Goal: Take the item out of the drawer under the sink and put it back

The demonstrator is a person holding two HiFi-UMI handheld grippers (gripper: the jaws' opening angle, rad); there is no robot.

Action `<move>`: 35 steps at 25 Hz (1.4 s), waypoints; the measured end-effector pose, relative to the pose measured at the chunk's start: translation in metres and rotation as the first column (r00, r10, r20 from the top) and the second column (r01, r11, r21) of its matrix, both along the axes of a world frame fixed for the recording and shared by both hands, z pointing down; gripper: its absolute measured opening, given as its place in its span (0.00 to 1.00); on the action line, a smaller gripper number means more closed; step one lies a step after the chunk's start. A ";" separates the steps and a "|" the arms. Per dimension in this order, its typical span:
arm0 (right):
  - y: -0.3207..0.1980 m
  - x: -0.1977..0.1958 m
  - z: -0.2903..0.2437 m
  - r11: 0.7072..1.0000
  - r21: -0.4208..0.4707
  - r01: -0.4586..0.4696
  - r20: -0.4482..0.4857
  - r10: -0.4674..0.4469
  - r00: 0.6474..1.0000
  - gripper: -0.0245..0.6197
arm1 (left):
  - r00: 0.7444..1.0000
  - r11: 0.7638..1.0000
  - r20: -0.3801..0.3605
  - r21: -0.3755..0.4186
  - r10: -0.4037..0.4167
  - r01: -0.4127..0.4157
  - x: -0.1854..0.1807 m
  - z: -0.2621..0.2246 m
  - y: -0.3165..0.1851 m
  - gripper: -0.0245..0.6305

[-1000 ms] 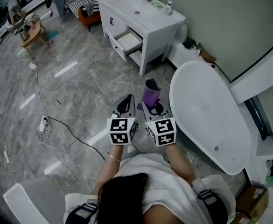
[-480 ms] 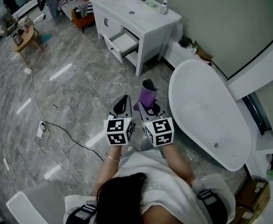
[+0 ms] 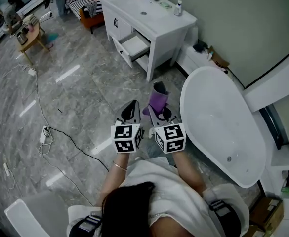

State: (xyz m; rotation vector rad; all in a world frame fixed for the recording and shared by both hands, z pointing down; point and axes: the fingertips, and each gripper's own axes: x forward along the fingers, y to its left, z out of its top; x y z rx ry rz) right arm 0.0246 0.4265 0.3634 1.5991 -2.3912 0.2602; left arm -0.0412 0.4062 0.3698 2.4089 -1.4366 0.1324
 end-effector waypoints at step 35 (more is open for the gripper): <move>-0.198 0.091 0.021 0.988 -0.070 0.138 0.013 -0.138 0.990 0.21 | 0.995 0.995 0.072 -0.070 -0.070 0.075 0.096 0.021 -0.181 0.04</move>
